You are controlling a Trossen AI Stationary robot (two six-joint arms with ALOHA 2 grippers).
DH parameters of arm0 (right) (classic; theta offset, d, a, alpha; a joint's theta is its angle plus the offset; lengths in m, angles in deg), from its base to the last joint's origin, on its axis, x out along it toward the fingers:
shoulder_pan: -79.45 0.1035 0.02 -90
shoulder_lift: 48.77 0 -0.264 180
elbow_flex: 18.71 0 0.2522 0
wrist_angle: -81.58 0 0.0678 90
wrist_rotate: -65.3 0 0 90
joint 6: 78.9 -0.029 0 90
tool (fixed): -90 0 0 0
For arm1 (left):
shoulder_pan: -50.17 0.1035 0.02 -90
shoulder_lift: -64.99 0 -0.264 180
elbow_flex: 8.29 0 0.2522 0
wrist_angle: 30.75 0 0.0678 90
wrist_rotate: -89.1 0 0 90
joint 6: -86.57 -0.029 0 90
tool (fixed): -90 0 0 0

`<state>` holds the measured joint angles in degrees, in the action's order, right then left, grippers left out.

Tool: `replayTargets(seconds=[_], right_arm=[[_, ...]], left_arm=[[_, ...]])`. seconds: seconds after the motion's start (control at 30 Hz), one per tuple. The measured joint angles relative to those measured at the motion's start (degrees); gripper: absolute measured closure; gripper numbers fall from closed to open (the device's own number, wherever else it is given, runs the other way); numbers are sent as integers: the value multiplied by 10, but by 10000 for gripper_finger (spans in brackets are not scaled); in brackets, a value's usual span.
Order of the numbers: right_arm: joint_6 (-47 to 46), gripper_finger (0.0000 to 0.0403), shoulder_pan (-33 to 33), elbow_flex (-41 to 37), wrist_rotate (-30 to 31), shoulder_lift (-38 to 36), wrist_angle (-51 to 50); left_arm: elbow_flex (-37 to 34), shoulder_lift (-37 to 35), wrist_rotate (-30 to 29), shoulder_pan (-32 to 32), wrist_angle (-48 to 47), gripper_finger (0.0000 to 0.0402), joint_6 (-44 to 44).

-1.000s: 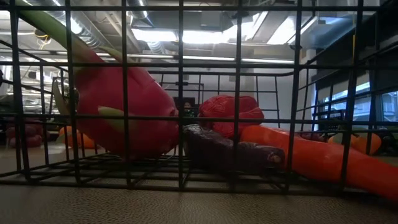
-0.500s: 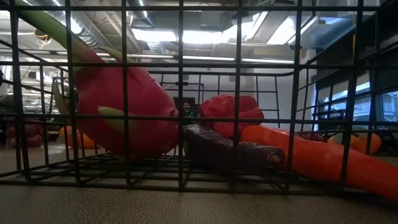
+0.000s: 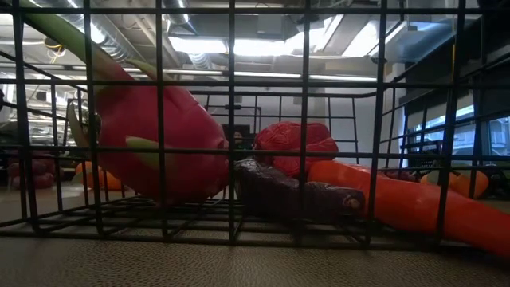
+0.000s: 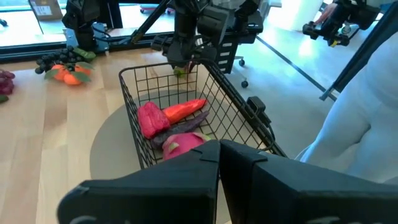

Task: Build produce basket
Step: Put the bottom chili pepper into the black wire basket

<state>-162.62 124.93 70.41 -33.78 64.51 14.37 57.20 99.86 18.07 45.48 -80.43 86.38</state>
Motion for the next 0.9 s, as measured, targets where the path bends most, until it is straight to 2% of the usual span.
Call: replayTargets(seconds=[0.3, 0.47, 0.7, 0.9], right_arm=[[2, 329, -10, 8, 1, 0, -8], [2, 330, -11, 43, 1, 0, -61], [-11, 330, -11, 150, 2, 0, -227], [-82, 330, -13, 279, 73, -1, -346]], left_arm=[[0, 0, 0, 0, 0, 401, 0], [0, 0, 0, 0, 0, 401, 0], [0, 0, 0, 0, 0, 401, 0], [0, 0, 0, 0, 0, 401, 0]])
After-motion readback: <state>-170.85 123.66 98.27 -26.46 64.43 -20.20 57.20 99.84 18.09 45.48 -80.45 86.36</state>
